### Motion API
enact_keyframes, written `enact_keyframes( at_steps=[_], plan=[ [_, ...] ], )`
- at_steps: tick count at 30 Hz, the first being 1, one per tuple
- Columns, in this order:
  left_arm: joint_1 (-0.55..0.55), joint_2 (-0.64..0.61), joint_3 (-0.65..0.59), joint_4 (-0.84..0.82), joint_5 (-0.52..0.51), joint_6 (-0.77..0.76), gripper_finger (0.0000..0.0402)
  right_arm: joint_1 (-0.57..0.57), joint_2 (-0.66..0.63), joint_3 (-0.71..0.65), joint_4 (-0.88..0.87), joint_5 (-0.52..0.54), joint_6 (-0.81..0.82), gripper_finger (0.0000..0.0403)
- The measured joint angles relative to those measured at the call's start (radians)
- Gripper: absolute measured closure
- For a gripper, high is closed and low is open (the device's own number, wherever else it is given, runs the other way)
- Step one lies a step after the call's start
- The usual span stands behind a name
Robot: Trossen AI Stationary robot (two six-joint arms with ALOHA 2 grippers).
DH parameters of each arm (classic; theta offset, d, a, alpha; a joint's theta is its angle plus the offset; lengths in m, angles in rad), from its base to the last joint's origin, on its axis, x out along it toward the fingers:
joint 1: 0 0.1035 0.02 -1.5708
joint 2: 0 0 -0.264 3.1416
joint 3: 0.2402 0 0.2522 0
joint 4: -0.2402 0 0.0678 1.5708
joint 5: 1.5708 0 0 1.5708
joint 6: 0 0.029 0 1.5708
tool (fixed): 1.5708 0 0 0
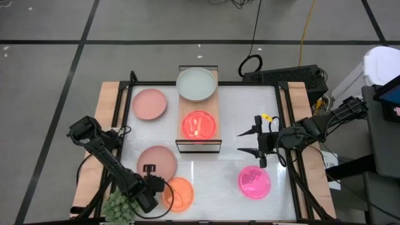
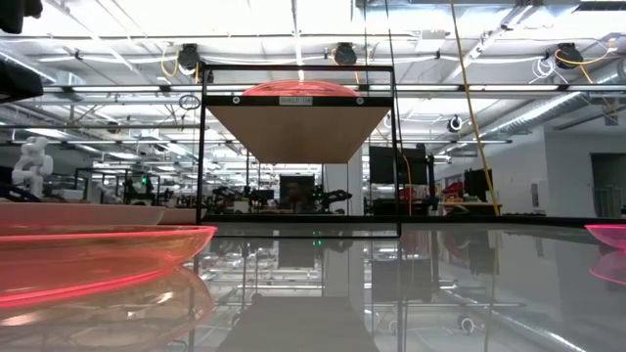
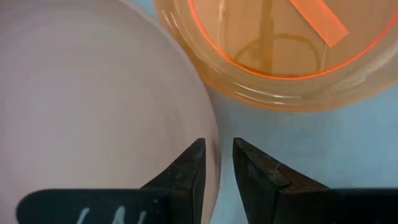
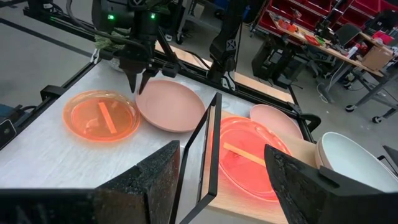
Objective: Place and stack plates onto a shelf
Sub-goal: Stack the bottom light orange plate on top of the gray plate on the shelf
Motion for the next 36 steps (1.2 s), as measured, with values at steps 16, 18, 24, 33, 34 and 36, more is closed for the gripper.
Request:
enact_keyframes(
  at_steps=[16, 18, 24, 33, 34, 36],
  plan=[
    [-0.003, -0.001, -0.055, -0.011, -0.027, 0.015, 0.0373, 0.0, 0.0, 0.0, -0.002, 0.0, 0.001, 0.0188],
    [-0.003, -0.005, -0.054, -0.026, -0.038, 0.043, 0.0389, 0.0, 0.0, 0.0, -0.002, 0.0, -0.001, 0.0188],
    [0.002, -0.061, -0.04, -0.107, -0.035, 0.11, 0.039, 0.0, 0.0, 0.0, -0.002, 0.0, -0.004, 0.0188],
    [0.008, -0.192, 0.071, -0.206, -0.023, 0.291, 0.039, 0.0, 0.0, 0.0, -0.002, 0.0, 0.007, 0.0188],
    [0.008, -0.206, 0.087, -0.213, -0.016, 0.319, 0.039, 0.0, 0.0, 0.0, -0.002, 0.0, 0.009, 0.0188],
    [0.008, -0.23, 0.122, -0.237, -0.011, 0.362, 0.039, 0.0, 0.0, 0.0, -0.002, 0.0, 0.01, 0.0188]
  ],
)
